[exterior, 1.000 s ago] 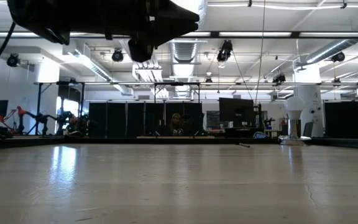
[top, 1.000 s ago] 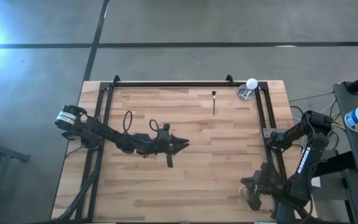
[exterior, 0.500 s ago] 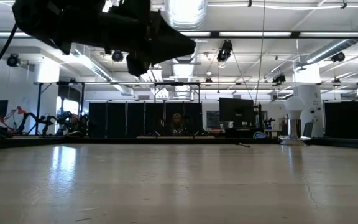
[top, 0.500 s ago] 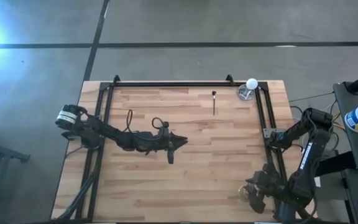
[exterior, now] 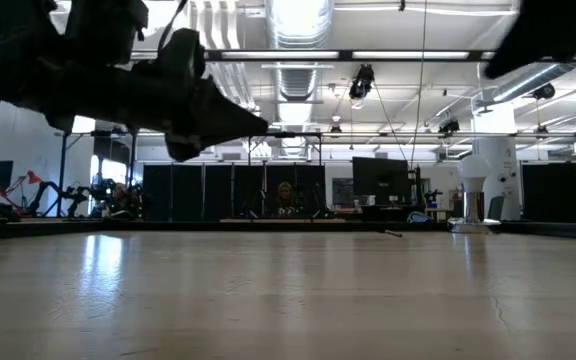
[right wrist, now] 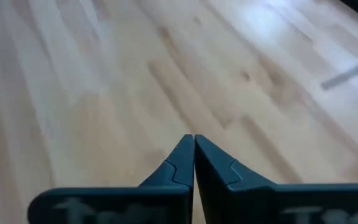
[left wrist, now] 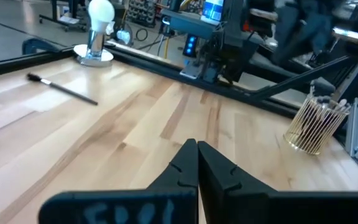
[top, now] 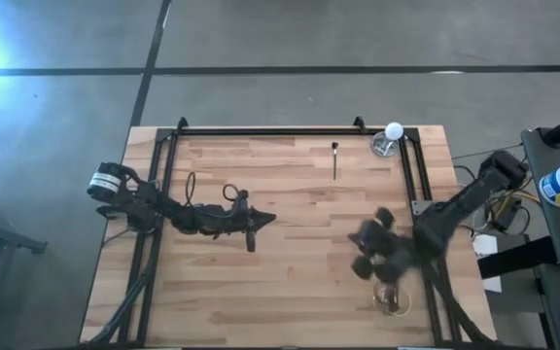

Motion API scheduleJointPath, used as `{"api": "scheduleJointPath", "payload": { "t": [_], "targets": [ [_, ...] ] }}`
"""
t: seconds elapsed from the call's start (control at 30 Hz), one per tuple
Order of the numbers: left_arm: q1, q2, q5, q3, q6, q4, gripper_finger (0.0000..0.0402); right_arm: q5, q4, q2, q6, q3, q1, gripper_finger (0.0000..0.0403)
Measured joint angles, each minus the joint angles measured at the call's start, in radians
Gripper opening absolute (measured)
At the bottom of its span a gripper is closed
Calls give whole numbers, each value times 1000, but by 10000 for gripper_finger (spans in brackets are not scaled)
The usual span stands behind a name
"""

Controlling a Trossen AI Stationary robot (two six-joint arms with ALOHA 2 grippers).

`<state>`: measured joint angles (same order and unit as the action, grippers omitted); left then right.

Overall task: Pick & Place Makeup Brushes
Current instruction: Put the eyebrow brush into the makeup brush holder

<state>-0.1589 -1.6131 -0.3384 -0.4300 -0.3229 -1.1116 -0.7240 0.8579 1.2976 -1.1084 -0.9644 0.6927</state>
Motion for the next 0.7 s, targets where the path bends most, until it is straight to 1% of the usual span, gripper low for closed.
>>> {"api": "scheduleJointPath", "payload": {
  "t": [0.07, 0.17, 0.23, 0.3, 0.37, 0.47, 0.6, 0.7],
  "targets": [
    [0, 0, -3, 26, 0, -28, 0, 45, -173, -52, 153, 65, -116, 8],
    [0, 0, -3, 60, 2, -79, 0, 155, -422, -109, 349, 161, -292, 8],
    [2, 0, -4, 84, 5, -122, 0, 228, -539, -127, 427, 211, -409, 8],
    [7, 0, -3, 101, 21, -156, 0, 275, -617, -131, 474, 243, -521, 8],
    [19, 0, -3, 112, 35, -182, 0, 285, -671, -125, 499, 265, -620, 8],
    [48, 0, -3, 115, 38, -200, 0, 310, -689, -93, 527, 271, -759, 8],
    [97, 0, 19, 115, 39, -207, 0, 426, -690, -16, 488, 245, -929, 8],
    [134, 0, 53, 115, 40, -205, 0, 464, -690, 57, 464, 213, -1030, 12]
  ]
}}
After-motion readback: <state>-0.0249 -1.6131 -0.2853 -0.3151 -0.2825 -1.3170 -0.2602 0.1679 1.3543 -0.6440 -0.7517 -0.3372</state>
